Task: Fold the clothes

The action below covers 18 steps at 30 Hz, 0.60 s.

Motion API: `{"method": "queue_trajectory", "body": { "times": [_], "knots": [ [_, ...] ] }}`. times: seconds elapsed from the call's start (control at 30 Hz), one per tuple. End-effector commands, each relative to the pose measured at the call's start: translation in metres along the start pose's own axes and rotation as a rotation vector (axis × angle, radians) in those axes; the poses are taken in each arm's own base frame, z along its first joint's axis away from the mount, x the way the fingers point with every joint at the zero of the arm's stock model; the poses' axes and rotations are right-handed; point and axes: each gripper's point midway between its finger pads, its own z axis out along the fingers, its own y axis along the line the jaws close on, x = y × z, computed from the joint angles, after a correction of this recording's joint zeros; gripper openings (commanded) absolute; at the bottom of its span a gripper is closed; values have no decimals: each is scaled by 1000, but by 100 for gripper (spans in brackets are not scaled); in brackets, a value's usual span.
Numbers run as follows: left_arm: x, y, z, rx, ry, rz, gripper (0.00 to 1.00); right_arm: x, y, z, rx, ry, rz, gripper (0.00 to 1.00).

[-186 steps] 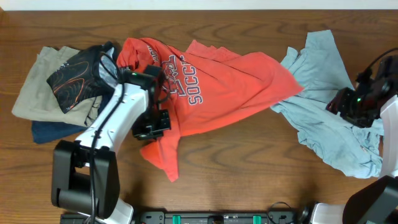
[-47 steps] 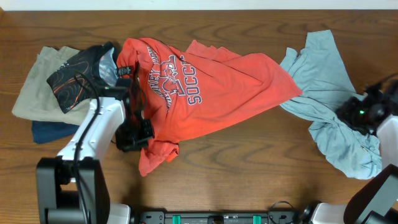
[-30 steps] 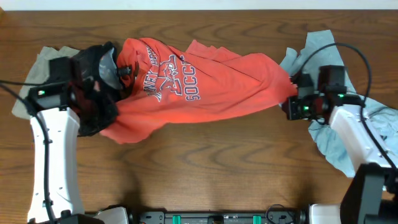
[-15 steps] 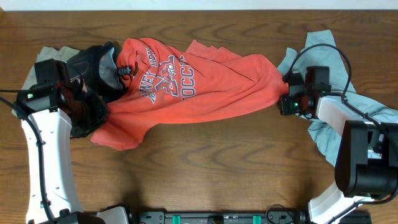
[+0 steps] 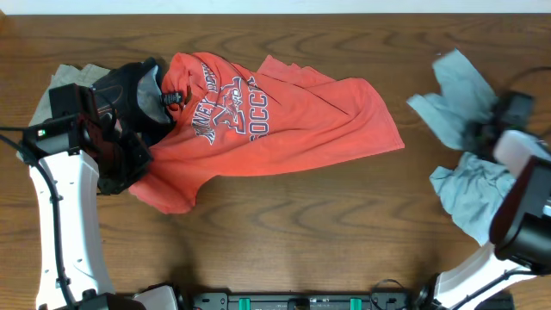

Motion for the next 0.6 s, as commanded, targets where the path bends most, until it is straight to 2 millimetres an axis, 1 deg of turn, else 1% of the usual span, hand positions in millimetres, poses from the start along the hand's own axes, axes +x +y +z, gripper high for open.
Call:
{"method": "queue_trajectory", "body": {
  "times": [0.0,0.07,0.1,0.13,0.17,0.23,0.3,0.37,0.4,0.43,0.47,0.5,0.57],
  "knots": [
    [-1,1,-4,0,-8,-6,6,-20,-32,-7,61,-5,131,36],
    [0,1,-4,0,-8,-6,6,-23,-43,-13,72,23,177,35],
    [0,1,-4,-1,-7,-6,6,-25,-42,-17,51,39,193,36],
    [0,1,-4,-1,-7,-6,6,-28,-36,-20,12,47,195,37],
    [0,1,-4,-1,-7,-6,6,-32,-24,-26,-64,54,187,39],
    [0,1,-4,-1,-7,-6,6,-42,14,-45,-291,60,115,39],
    [0,1,-4,-1,-7,-6,6,-48,56,-69,-536,38,18,41],
    [0,1,-4,-1,-7,-6,6,-47,89,-91,-713,21,-59,43],
    [0,1,-4,-1,-7,-6,6,-45,100,-96,-753,16,-98,43],
    [0,1,-4,0,-8,-6,6,-41,108,-97,-759,12,-146,42],
    [0,1,-4,-1,-7,-6,6,-38,113,-94,-733,10,-187,40],
    [0,1,-4,-1,-7,-6,6,-36,115,-90,-699,7,-212,39],
    [0,1,-4,-1,-7,-6,6,-33,113,-75,-565,7,-261,34]
  ]
}}
